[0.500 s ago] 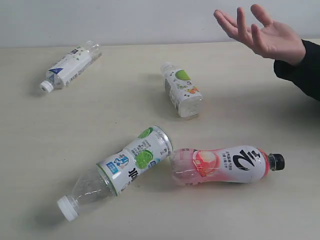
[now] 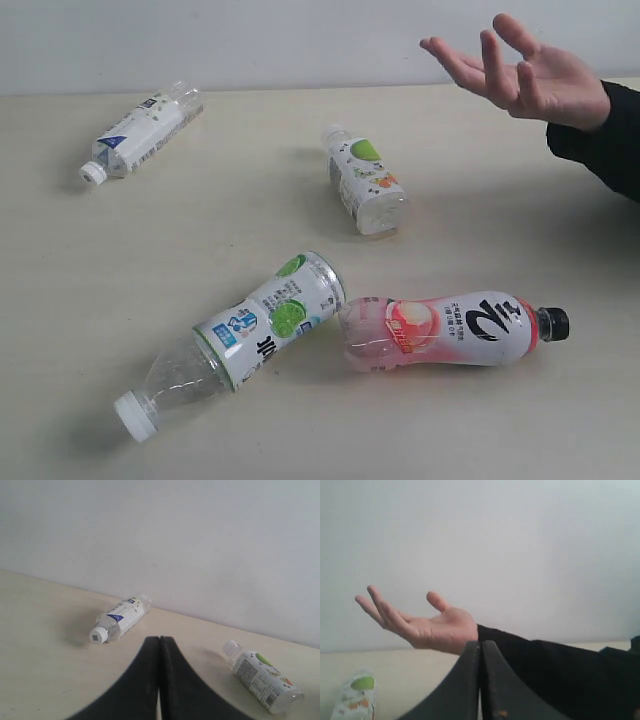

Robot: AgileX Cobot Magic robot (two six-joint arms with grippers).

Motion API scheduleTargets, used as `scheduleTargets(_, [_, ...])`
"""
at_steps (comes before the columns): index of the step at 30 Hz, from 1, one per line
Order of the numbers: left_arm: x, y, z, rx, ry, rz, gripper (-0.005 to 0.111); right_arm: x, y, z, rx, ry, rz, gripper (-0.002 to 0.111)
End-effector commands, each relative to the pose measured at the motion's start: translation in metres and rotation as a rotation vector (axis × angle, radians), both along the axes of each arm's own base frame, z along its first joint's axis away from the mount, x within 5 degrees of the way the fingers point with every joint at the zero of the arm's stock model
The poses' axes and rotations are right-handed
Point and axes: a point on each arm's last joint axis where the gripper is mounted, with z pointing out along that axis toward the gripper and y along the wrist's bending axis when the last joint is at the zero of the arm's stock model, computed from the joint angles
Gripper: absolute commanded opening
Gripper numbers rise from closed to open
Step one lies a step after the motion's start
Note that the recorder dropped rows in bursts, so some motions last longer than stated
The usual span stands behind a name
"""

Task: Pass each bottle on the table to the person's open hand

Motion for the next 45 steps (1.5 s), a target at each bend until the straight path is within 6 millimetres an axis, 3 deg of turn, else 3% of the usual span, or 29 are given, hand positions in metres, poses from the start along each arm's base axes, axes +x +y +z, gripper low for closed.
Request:
scheduleTargets(1, [-0.001, 0.000, 0.000, 0.005, -0.004, -0.007, 0.000, -0.003, -0.001, 0.014, 0.187, -0.167, 0.025, 0.000])
scheduleTargets(9, [-0.001, 0.000, 0.000, 0.005, -0.004, -0.007, 0.000, -0.004, -0.001, 0.017, 0.239, -0.199, 0.036, 0.000])
scheduleTargets(14, [-0.001, 0.000, 0.000, 0.005, -0.004, -0.007, 0.000, -0.008, -0.001, 0.027, 0.241, -0.318, 0.047, 0.000])
scheduleTargets(16, [-0.001, 0.000, 0.000, 0.005, -0.004, -0.007, 0.000, -0.010, -0.003, 0.031, 0.367, -0.367, 0.073, 0.000])
scheduleTargets(18, [-0.001, 0.000, 0.000, 0.005, -0.004, -0.007, 0.000, -0.009, -0.003, 0.030, 0.506, -0.354, 0.110, 0.000])
scheduleTargets(22, [-0.001, 0.000, 0.000, 0.005, -0.004, -0.007, 0.000, -0.004, 0.003, 0.044, 0.390, -0.263, 0.123, 0.000])
scheduleTargets(27, [-0.001, 0.000, 0.000, 0.005, -0.004, -0.007, 0.000, 0.017, 0.004, 0.072, 0.382, -0.156, 0.115, 0.000])
scheduleTargets(32, [-0.001, 0.000, 0.000, 0.005, -0.004, -0.007, 0.000, 0.054, 0.006, 0.098, 0.125, 0.011, 0.071, 0.000])
scheduleTargets(35, [-0.001, 0.000, 0.000, 0.005, -0.004, -0.007, 0.000, 0.077, 0.004, 0.109, -0.136, 0.114, 0.023, 0.000])
scheduleTargets(40, [-0.001, 0.000, 0.000, 0.005, -0.004, -0.007, 0.000, 0.103, 0.015, 0.110, -0.319, 0.214, 0.077, 0.000])
scheduleTargets(45, [-0.001, 0.000, 0.000, 0.005, -0.004, -0.007, 0.000, 0.121, 0.039, 0.092, -0.608, 0.370, 0.175, 0.000])
